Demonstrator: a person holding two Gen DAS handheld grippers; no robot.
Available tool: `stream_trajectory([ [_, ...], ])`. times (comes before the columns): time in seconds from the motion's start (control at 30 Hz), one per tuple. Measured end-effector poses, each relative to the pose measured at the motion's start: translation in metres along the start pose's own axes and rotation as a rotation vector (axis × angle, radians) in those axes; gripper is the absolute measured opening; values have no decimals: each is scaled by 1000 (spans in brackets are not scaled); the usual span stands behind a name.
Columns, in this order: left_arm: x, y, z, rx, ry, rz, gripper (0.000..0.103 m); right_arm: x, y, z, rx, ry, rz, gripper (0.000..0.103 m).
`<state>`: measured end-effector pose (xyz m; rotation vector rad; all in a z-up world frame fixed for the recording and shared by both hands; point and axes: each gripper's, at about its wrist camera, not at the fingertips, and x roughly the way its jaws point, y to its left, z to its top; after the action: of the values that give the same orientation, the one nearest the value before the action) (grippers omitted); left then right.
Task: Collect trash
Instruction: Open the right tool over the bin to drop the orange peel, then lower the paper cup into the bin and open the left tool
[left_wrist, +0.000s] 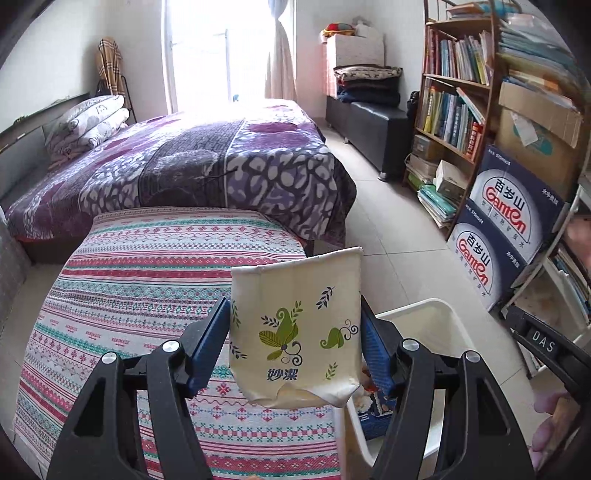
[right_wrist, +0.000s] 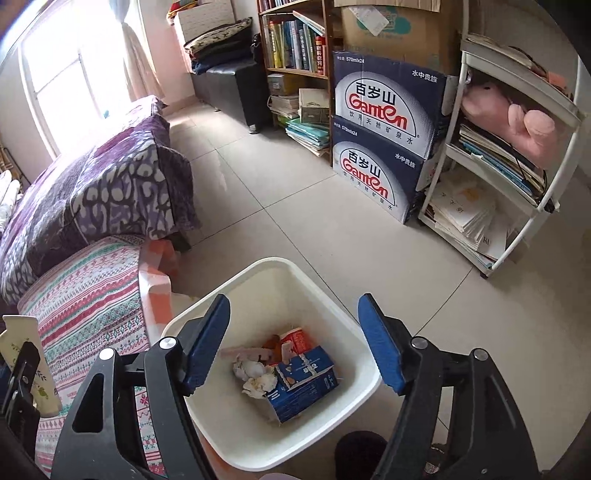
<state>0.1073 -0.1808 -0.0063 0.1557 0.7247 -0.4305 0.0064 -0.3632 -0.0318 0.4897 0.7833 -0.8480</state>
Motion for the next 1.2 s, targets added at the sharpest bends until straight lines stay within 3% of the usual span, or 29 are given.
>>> stream_trajectory([
  [0.23,10,-29,-2,-7,64,-107,68,1,-28,5,47,-2,-22,75],
  [0.47,20,-52,-3,-67,153,-335,74,0,-58,11,113,-11,-46,81],
  [0.57,19,-54,-2,-81,164,-374,77,-1,-66,13,142,-17,-53,84],
  [0.73,10,-43,0,-66,110,-256,82,-4,-62,12,121,-24,-50,90],
  [0.9,-1,-21,0,-66,76,-163,90,-16,-39,3,34,-88,-75,95],
  [1.2,-27,17,-8,-23,-34,56,94,-38,-8,-14,-38,-150,-54,96],
])
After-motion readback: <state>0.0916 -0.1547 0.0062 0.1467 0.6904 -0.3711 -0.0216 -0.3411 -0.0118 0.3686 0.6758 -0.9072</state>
